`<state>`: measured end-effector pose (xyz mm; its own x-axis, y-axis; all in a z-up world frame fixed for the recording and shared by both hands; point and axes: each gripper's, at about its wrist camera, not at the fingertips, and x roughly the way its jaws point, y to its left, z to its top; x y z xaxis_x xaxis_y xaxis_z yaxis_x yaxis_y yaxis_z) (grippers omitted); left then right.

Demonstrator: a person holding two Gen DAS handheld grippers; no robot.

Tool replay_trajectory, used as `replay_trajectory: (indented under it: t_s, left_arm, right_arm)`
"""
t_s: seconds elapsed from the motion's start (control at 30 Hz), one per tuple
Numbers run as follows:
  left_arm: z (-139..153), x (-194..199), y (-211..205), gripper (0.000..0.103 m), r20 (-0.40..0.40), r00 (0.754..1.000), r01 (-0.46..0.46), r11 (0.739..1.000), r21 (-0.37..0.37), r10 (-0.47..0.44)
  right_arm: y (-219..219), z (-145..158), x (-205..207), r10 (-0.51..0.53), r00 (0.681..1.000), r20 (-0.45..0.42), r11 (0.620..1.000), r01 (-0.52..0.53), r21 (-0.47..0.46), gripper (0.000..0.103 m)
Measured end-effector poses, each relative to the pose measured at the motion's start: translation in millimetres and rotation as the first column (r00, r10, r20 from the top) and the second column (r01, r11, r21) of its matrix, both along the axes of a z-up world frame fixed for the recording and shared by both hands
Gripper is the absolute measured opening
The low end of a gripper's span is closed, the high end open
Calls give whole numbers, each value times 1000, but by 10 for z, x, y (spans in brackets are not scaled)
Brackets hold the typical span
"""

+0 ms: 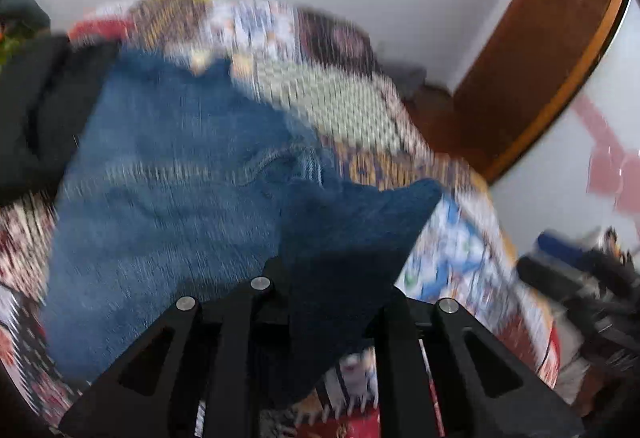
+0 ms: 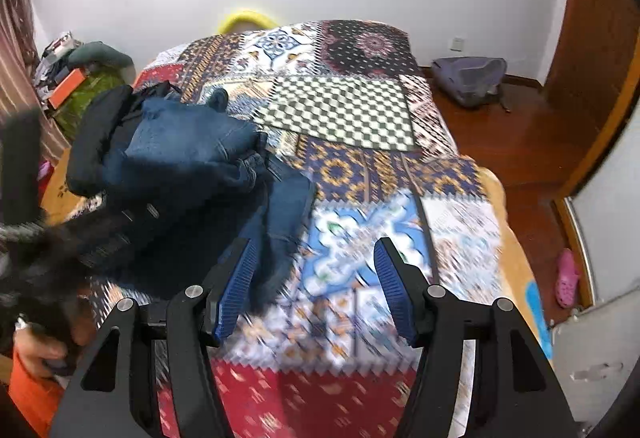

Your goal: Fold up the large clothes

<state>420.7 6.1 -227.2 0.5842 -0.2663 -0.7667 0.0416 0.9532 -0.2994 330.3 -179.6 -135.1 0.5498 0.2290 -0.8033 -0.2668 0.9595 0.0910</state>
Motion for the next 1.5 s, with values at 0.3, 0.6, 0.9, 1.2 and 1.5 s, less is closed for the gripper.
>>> replay_trajectory:
  t_s: [0.3, 0.6, 0.9, 1.2, 1.5]
  left_arm:
    - [189, -463, -96, 59, 22, 979, 203, 978, -40, -203]
    - [580, -715, 416, 65, 159, 985, 37, 989, 146, -60]
    - [381, -640, 1114, 70, 121, 990, -103, 964, 245, 75]
    - [-277, -717, 1325, 77, 34, 994, -108, 967, 230, 103]
    - [-74, -749, 1307, 79, 48, 997, -76, 958, 276, 65]
  right_arm:
    - [183, -54, -108, 30, 1000, -5, 999, -30, -19, 57]
    - [517, 179, -176, 92, 987, 132, 994, -84, -67, 59]
    - [1008, -51, 15, 196, 979, 57, 979, -199, 54, 60]
    - [896, -717, 121, 175, 973, -149, 984, -176, 5, 60]
    - [580, -681, 233, 153, 955, -253, 976, -107, 188, 62]
